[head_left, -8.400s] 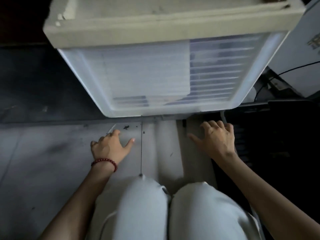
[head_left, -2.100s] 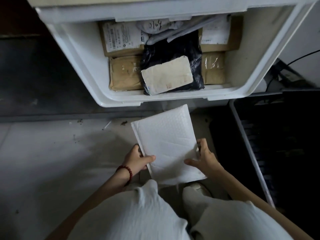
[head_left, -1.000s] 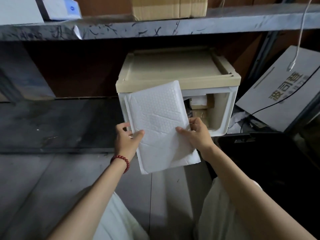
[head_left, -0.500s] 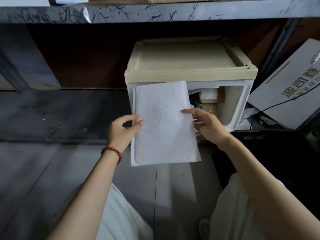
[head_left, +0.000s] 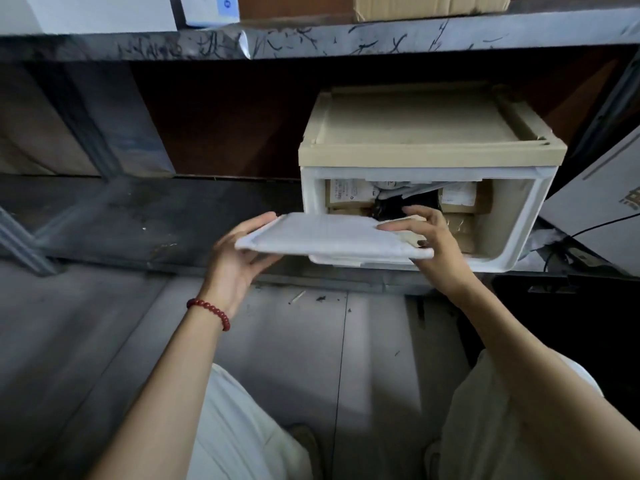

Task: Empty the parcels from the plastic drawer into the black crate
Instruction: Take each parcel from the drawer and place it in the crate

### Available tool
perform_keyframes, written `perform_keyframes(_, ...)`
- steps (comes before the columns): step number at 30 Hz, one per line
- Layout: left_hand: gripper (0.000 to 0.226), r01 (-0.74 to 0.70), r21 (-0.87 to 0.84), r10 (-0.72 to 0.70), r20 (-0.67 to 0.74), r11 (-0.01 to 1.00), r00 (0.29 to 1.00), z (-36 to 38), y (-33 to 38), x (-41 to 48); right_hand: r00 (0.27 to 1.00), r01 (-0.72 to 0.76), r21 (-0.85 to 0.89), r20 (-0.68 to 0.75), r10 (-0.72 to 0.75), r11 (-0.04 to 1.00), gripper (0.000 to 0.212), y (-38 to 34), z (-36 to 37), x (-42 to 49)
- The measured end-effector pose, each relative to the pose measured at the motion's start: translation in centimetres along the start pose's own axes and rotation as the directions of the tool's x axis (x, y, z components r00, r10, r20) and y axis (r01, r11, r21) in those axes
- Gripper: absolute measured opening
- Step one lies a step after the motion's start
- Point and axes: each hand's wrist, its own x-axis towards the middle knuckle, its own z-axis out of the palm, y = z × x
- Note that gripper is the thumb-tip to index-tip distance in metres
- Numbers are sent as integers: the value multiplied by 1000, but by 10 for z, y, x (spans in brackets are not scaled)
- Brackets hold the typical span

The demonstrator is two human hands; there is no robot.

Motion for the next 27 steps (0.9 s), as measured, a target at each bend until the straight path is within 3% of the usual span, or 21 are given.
perform_keyframes(2, 37, -17, 49, 15, 40, 999, 999, -5, -1, -3, 999, -52, 95, -1, 52, 994, 24, -3, 6, 1)
perform_keyframes(4, 30, -66, 197, 47, 98, 978, 994, -5, -5, -7, 993, -117, 159, -7, 120, 980, 6, -5, 9, 2)
perform_keyframes(7, 12, -95, 349, 58, 116, 932, 992, 0, -11, -11, 980, -198, 221, 17, 200, 955, 21, -3, 12, 2)
perform_keyframes(12, 16, -49, 402, 47, 16, 915, 999, 6, -13, -6, 954, -299, 357, 147, 263, 885, 44, -2, 17, 0)
perform_keyframes(18, 21, -96, 359, 78, 64, 928, 995, 20, -17, -7, 945, -326, 341, 128, 300, 882, 19, -2, 20, -2)
perform_keyframes(22, 19, -132, 352, 121, 52, 927, 991, 46, -20, -9, 937, -347, 397, 105, 334, 850, 30, -7, 3, -4)
perform_keyframes(27, 19, -194, 503, 187, 65, 842, 980, 90, -14, 0, 953, -256, 341, -69, 295, 905, 23, -14, -37, 0)
